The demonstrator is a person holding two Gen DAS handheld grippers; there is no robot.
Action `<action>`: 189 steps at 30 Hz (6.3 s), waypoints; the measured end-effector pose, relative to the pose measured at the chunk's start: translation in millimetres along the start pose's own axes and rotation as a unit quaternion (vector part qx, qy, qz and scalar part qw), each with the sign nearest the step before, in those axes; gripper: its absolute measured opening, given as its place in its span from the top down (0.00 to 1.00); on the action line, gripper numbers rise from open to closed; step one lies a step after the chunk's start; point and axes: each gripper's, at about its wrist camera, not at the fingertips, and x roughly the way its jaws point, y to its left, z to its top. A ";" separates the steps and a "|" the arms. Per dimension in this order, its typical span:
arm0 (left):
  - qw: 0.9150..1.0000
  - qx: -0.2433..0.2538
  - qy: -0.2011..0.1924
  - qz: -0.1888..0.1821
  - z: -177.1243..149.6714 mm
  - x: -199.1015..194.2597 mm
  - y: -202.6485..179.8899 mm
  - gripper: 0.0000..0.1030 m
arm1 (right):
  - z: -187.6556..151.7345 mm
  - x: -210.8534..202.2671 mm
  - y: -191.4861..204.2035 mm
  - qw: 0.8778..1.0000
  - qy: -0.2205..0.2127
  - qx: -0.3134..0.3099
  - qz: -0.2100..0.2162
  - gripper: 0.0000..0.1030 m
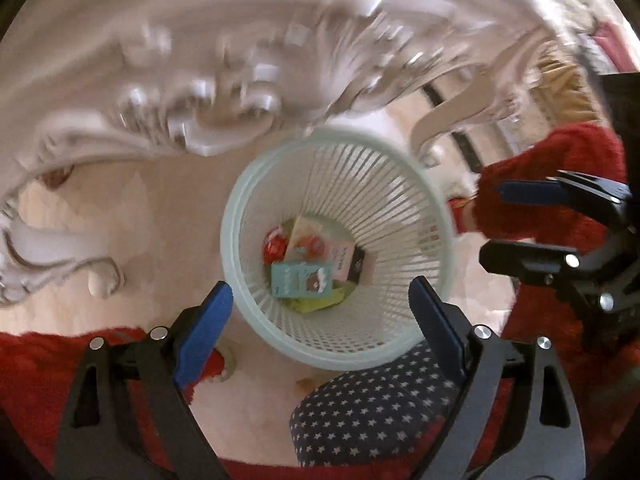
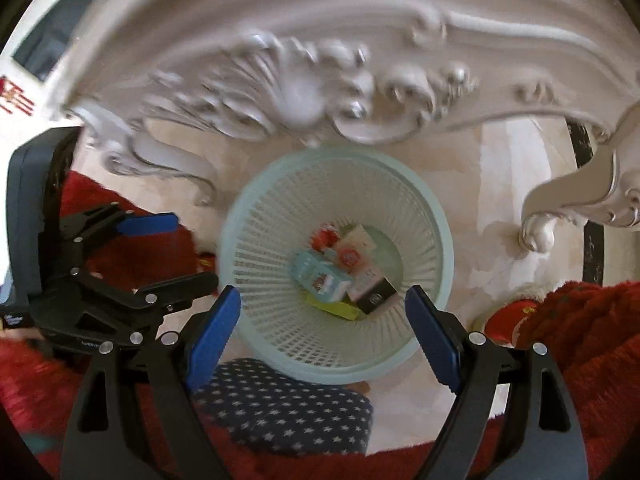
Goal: Collect trash
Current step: 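Carry teal box and orange packet over the wastebasket and release both, then grasp the red-white snack bag with left tool while right tool grasps pink tube box, then carry snack bag and pink tube box to the wastebasket and release both, then move both open tools back over the table toward remaining items, then grasp the cream box with left tool while right tool grasps pink box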
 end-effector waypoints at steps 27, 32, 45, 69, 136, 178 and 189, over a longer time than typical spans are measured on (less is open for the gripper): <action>0.940 -0.065 -0.228 0.246 267.8 -163.7 192.2 0.15 | 312.7 -114.6 -81.3 0.924 -0.259 -0.135 -0.247 0.22; 0.942 -0.006 -0.212 0.259 311.7 -144.2 214.1 0.15 | 372.8 -77.2 -108.4 0.920 -0.192 -0.208 -0.270 0.23; 0.956 0.057 -0.177 0.228 359.9 -107.5 220.5 0.15 | 422.9 -24.4 -118.7 0.908 -0.124 -0.294 -0.270 0.23; 0.976 -0.060 -0.187 0.099 373.2 -110.1 234.2 0.61 | 423.0 -53.3 -173.7 0.988 -0.132 -0.064 -0.052 0.78; 0.998 -0.028 -0.040 0.027 9.2 1.5 -2.5 0.09 | 2.5 1.0 -15.5 0.999 -0.023 0.027 0.002 0.07; 0.949 -0.190 -0.230 0.103 354.6 -94.1 122.6 0.09 | 417.0 -71.5 -70.4 0.934 -0.198 -0.294 -0.033 0.07; 0.948 -0.219 -0.221 0.063 363.1 -88.4 127.4 0.09 | 451.0 -34.1 -76.1 0.938 -0.147 -0.311 0.041 0.07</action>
